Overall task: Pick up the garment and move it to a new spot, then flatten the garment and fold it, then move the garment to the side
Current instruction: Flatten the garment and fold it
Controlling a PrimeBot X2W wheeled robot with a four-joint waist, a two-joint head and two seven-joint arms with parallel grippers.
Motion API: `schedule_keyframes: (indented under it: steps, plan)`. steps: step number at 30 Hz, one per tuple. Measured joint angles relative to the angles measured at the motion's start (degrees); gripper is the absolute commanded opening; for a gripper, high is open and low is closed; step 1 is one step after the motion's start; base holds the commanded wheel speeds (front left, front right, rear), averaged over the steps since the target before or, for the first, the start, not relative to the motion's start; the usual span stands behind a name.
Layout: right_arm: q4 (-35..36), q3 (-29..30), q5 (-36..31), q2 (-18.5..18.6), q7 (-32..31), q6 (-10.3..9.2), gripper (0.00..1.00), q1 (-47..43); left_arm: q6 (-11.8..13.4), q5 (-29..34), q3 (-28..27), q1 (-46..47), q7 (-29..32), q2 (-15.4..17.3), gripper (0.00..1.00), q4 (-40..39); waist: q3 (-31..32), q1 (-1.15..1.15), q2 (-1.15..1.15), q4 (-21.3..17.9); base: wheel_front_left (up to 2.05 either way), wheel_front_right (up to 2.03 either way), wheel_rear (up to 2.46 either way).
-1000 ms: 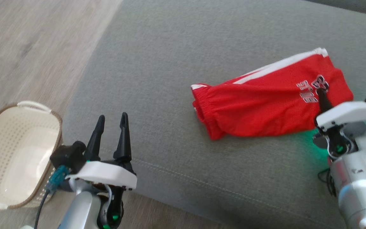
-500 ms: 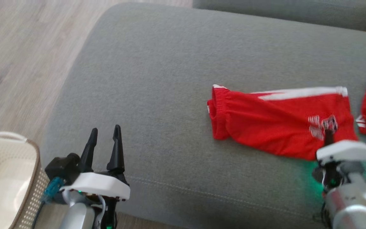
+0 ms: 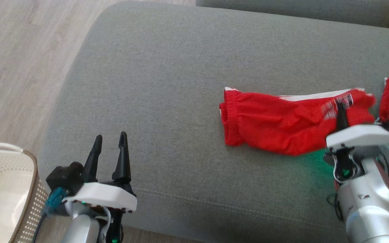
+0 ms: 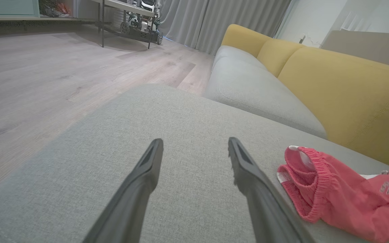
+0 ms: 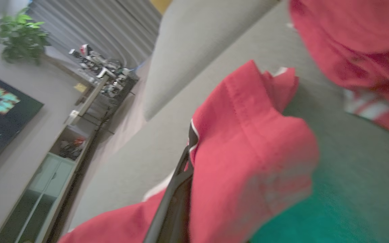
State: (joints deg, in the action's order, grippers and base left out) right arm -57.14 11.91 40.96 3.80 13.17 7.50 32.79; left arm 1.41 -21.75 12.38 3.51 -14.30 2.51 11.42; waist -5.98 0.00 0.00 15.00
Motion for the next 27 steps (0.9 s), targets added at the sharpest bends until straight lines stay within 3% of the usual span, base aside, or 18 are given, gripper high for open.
schedule_keyframes:
  steps: [7, 12, 21, 27]
  plan:
    - [17.7, -15.8, 6.19, -0.04, 0.03, 0.0, 0.0, -6.52, 0.0, 0.01, -0.35, -0.01, 0.0, 0.01, 1.0, 0.38, 0.83, 0.0, 0.0, 1.24, 0.0, 0.0, 0.0]
    - [24.21, -23.17, 5.48, -0.15, 0.02, 0.0, 0.0, -12.37, -0.16, 0.1, -0.62, -0.04, 0.0, 0.01, 1.0, 0.48, 1.51, 0.0, 0.0, 1.88, 0.0, 0.0, 0.0]
    - [27.2, -29.33, 6.01, -0.14, -0.23, -0.01, 0.0, -13.1, -0.42, 0.41, -0.52, -0.04, 0.0, 0.0, 1.0, 0.77, 1.32, 0.0, 0.0, 3.07, 0.0, 0.0, 0.0]
    - [23.81, -32.7, 4.23, -0.14, -0.03, -0.01, 0.0, -11.72, -0.08, -0.51, -0.45, -0.04, 0.0, 0.0, 1.0, 0.96, 0.91, 0.0, 0.0, 4.46, 0.0, 0.0, 0.0]
